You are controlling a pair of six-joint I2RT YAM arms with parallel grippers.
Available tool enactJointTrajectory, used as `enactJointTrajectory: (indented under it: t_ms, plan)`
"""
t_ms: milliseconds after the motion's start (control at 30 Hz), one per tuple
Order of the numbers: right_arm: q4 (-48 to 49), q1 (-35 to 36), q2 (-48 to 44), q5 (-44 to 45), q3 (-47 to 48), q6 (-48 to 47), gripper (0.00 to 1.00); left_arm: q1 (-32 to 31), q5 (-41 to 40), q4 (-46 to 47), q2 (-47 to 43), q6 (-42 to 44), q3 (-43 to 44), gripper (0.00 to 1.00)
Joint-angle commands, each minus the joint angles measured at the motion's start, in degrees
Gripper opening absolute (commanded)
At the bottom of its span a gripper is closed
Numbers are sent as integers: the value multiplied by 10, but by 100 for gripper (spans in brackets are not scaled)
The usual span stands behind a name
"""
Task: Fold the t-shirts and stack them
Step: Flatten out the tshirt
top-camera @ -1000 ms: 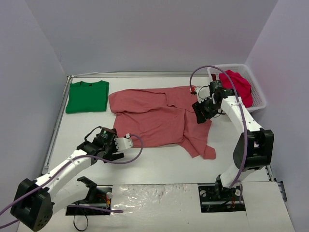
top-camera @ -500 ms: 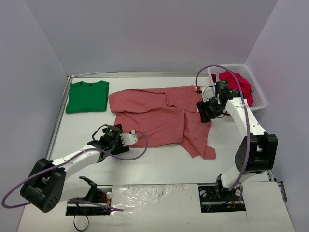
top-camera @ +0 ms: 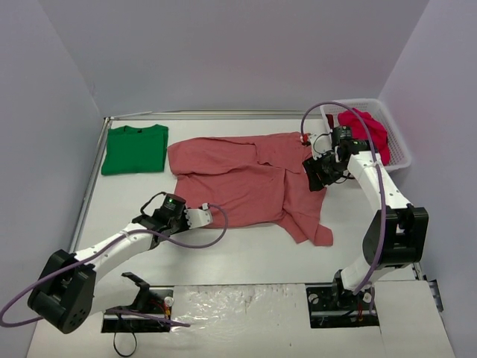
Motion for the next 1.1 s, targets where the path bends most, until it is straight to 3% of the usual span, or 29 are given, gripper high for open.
enactJointTrajectory:
  t_ms: [0,200,567,1067]
  plan:
    - [-14,-2,-26,-13,-10,-12,48,6,-15,-37,-39,-34,41,2]
    - [-26,5,-68,20,-71,-62,52,23,-71,-61,-40,-91,79,2]
    - [-75,55,-101,135,-191,-135,56,54,-112,-21,55,-162,108,2]
    - [-109,102,-57,86,-199,-166,55,65,-121,-5,115,-178,100,2]
